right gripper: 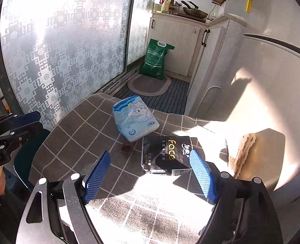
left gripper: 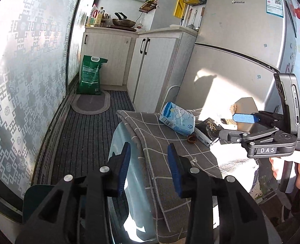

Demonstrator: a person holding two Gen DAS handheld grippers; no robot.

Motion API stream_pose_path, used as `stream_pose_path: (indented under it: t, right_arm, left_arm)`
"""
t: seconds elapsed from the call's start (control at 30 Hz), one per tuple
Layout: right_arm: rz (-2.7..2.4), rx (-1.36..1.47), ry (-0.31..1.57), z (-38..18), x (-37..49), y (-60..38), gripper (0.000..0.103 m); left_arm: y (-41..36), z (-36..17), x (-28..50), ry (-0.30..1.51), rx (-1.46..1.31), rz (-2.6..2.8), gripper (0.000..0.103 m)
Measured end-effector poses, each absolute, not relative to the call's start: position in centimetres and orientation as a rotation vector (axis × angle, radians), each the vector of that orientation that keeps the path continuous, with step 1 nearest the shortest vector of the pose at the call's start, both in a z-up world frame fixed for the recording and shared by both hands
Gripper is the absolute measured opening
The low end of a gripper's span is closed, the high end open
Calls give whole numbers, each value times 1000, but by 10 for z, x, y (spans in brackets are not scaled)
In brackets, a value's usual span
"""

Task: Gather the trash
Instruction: 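Move both tools back over the stool, then grasp the black Face tissue packet with the right tool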

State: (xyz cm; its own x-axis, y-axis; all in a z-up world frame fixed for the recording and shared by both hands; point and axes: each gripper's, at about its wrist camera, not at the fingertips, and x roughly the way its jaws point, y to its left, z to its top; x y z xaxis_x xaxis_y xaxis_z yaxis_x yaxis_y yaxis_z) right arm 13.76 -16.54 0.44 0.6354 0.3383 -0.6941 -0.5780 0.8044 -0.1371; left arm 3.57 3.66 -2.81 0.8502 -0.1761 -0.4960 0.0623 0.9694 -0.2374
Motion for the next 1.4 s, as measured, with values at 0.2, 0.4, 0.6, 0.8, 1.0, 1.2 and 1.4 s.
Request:
stream_pose_path:
  t: [0.2,0.4,0.6,0.8,1.0,1.2,1.4]
  right_arm:
    - [537,-356,770,-14,154,-182,86]
    - [568,-345,816,-27,169,-182,89]
    - [604,-332,865,-41,184,-179,91]
    - [604,-355,884,-48,193,-178,87]
    - [605,-352,834,-44,189,-182,69]
    - [628,-333,785,-24,168,-196,69]
    - [631,-328,760,-11,147,-219,69]
  left_arm:
    - [13,-31,54,563,-216,-155,44]
    - [-1,-38,72,607,-217,-153,44]
    - [-12,-42,82,626,-216,-160,46]
    - [-28,-49,95,677,-194,-178,50]
    - [-37,-51,102,691,-180,-179,51]
    - [-55,-47,107,688,-157,-191,51]
    - [-74,-50,121,721,-124,-155,50]
